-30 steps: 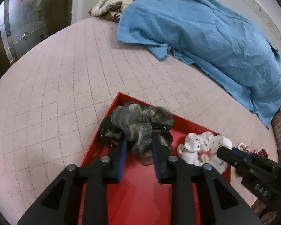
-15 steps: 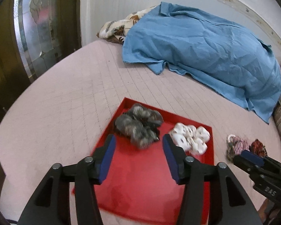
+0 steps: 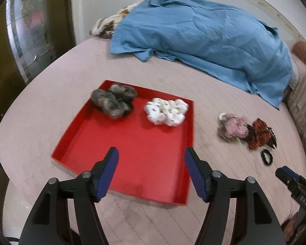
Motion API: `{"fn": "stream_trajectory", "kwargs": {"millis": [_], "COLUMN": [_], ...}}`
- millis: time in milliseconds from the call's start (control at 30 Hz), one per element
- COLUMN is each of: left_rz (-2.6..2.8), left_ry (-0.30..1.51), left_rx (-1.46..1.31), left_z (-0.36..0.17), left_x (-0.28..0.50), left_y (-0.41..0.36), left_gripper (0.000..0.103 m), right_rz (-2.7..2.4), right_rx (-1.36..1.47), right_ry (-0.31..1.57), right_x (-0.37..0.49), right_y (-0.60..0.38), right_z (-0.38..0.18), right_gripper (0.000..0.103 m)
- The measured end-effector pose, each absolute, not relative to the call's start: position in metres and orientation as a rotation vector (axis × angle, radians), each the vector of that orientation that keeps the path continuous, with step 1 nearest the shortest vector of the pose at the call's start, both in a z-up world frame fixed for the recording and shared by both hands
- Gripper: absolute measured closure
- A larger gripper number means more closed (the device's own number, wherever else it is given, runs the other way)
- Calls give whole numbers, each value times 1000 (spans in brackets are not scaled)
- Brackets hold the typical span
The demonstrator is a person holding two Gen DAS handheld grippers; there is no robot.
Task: Organize jewelry
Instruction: 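Withdraw both open tools from the tray back toward the pile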
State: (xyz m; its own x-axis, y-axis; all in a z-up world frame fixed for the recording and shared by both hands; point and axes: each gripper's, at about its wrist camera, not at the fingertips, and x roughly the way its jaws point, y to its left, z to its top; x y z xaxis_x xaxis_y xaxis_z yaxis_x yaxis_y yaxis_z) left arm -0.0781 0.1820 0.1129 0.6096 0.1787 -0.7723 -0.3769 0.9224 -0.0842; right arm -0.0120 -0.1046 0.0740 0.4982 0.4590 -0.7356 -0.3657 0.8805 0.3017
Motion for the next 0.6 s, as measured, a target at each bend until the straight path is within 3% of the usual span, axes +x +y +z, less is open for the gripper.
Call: {"fn": "stream_trajectory", "kwargs": {"millis": [600], "left_rz": [119], "left_ry": [903], "left_rx": [-172], "left_z": [107], "left_x": [-19], "left_y": [95], "left_gripper": [37], "right_rz": [391], "right_rx": [263], "right_ry": [929], "right_x": [8], "right_y": [-191], "right_z": [51], "right_gripper": [41]}}
